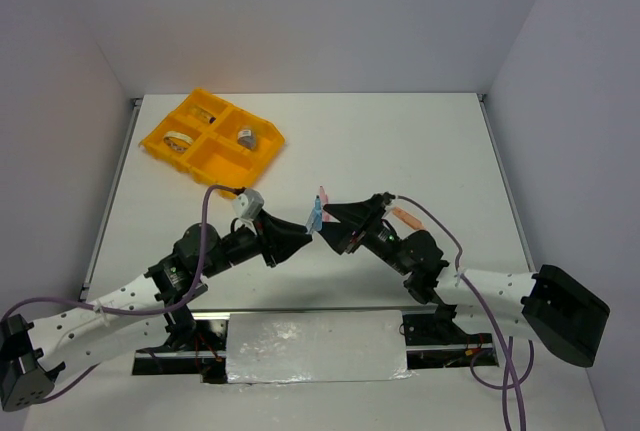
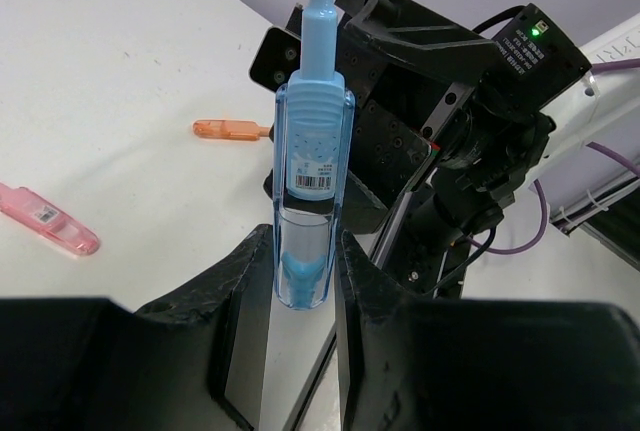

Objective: Sort the stationery into containers
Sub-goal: Close the pen cap on the pen.

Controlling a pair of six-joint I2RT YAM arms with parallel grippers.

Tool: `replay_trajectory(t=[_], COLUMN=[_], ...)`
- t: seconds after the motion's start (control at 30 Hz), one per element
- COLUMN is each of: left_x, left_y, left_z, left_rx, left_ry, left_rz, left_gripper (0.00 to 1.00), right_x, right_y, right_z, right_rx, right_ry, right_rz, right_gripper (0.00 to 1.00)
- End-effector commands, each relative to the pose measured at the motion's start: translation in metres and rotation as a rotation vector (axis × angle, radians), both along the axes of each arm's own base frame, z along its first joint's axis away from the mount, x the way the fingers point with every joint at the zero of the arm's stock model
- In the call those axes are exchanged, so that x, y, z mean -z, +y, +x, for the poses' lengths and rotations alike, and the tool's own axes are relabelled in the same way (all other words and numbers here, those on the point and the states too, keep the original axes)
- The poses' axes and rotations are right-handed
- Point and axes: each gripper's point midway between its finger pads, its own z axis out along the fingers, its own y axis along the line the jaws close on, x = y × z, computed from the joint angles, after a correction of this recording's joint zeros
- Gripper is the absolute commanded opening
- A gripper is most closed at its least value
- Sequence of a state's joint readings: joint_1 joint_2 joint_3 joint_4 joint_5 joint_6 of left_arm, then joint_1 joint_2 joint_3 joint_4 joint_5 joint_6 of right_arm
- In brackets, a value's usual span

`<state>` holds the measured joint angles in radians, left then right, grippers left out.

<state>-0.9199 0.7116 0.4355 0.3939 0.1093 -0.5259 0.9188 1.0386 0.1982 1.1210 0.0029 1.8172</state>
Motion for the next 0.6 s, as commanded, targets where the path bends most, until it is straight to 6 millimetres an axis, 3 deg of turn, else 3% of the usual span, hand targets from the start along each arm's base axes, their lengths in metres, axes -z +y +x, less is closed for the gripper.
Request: replay_trajectory(t=[0.0,0.37,0.57], left_x=[0.001,-0.010,-0.016], left_y=[-0.001,0.006,0.004], left_z=[0.003,0.013,0.012], left_rx=[-0.010,-0.082,-0.073], left_ry=[-0.023,-0.035,-0.043], left_rz=[0.005,-0.024,-0.032], left_gripper=[0.00,0.00,0.00], right_x=[-0.048,-0.059,-0.047], right_y=[-0.005,0.002,0.002], right_z=[-0.013,-0.031,-0.029], right_rx=[-0.034,-0.098,-0.089], right_ry=[-0.095,-0.129,-0.102], right_rz=[0.128,0.151,0.146], right_gripper=[0.72,0.78,0.78])
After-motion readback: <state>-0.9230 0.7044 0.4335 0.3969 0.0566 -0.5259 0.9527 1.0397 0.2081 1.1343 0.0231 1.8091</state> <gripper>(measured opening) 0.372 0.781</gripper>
